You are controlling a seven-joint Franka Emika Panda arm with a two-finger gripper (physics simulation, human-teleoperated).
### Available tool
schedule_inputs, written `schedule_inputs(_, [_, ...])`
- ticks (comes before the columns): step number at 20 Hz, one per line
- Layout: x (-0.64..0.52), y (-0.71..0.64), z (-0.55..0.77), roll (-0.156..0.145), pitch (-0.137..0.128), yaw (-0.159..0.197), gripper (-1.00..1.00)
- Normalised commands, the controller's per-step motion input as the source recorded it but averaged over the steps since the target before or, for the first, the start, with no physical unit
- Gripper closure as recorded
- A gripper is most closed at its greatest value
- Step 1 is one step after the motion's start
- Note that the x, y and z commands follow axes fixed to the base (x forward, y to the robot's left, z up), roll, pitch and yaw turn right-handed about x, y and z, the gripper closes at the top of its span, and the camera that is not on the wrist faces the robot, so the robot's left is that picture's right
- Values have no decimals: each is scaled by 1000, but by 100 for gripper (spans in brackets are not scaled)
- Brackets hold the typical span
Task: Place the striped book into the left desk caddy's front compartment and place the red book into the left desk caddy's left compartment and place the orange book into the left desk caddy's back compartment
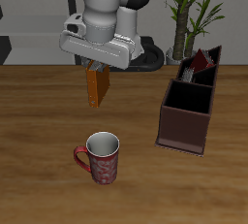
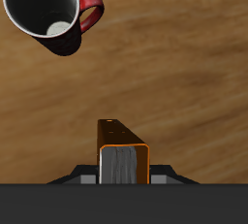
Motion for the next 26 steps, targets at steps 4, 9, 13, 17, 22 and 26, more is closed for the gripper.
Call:
schedule_inputs(4, [-305, 192, -52, -15, -37, -76, 100])
schedule_inputs(9, [-269, 236, -136, 8, -12, -27, 100])
schedule_inputs(13, [-398, 205, -138, -3, -32, 8, 100])
schedule_inputs(17, [-304, 91, -62, -19, -47, 26, 100])
schedule_inputs(22, [-331, 222, -129, 25, -25, 41, 100])
schedule_inputs(26, [-266, 182, -97, 18, 11, -41, 100])
